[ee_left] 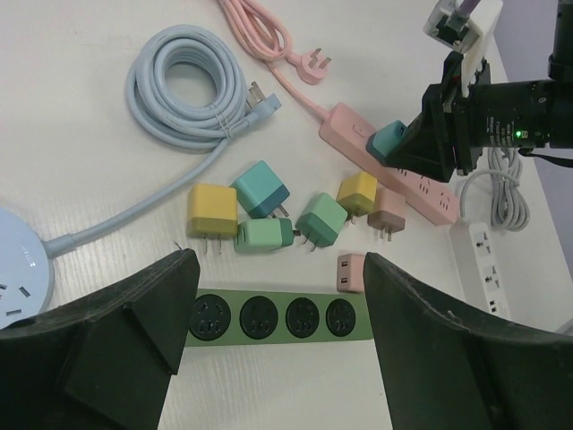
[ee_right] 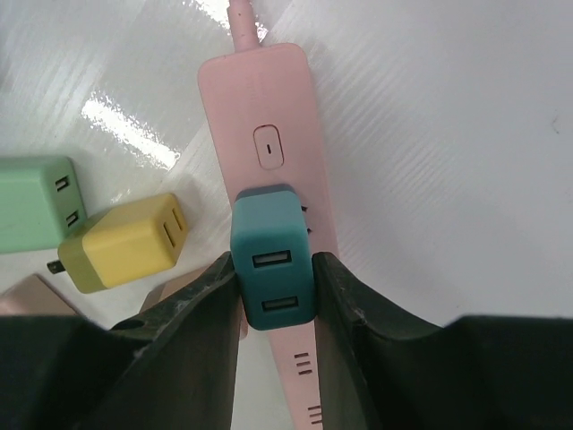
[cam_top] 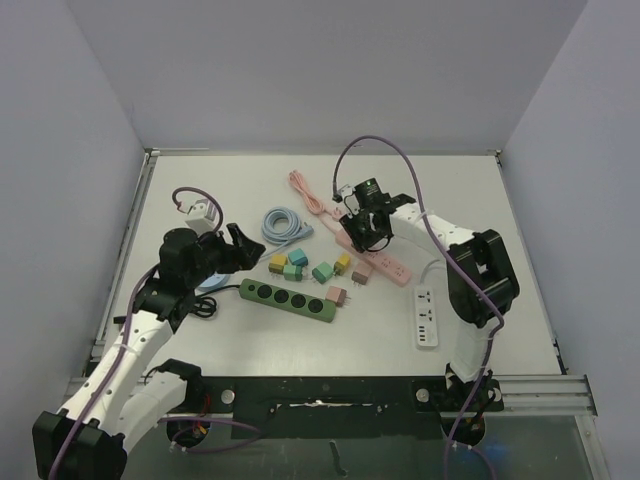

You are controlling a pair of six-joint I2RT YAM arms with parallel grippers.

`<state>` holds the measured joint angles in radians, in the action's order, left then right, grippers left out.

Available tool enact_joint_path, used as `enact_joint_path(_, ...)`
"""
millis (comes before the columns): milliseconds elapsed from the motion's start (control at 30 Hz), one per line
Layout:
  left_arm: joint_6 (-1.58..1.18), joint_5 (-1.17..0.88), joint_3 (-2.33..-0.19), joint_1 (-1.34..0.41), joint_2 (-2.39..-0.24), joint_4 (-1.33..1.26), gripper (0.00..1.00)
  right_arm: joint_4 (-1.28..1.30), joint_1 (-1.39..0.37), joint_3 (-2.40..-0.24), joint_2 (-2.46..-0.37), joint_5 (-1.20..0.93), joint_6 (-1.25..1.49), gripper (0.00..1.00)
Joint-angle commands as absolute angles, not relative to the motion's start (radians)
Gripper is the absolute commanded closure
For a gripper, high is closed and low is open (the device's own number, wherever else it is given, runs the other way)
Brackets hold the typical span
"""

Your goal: Insert the plug

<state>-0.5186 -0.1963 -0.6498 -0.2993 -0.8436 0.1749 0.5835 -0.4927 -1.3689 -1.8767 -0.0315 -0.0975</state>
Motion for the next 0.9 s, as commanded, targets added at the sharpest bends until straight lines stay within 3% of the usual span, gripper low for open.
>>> enact_joint_path(0, -0.531, -0.235, -0.663, -0.299, -0.87, 0.105, 0.27, 0.278, -0.457, -1.413, -1.926, 0.093, -0.008, 1.0)
enact_joint_path(67, -0.541, -0.24, -0.664, -0.298, -0.89, 0.099, 0.27, 0.282, -0.456, -1.412, -1.91, 0.078, 0.004, 0.93)
enact_joint_path(200, -0.562, -0.247, -0.671, -0.301, -0.939, 0.091, 0.27, 0.284, -0.454, -1.381, -1.853, 0.055, 0.044, 0.54)
enact_joint_path(333, -0.58, -0.246, -0.684, -0.326, -1.0, 0.075, 0.27, 0.29, -0.444, -1.338, -1.755, 0.041, 0.098, 0.4)
enact_joint_path(567, -0.565, -0.14, -0.769, -0.519, -1.178, 0.023, 0.28, 0.267, -0.41, -1.153, -1.501, 0.015, 0.305, 0.34)
enact_joint_path(867, -0.48, -0.132, -1.077, -0.689, -1.605, -0.004, 0.36, 0.242, -0.359, -0.782, -1.15, 0.053, 0.602, 0.37)
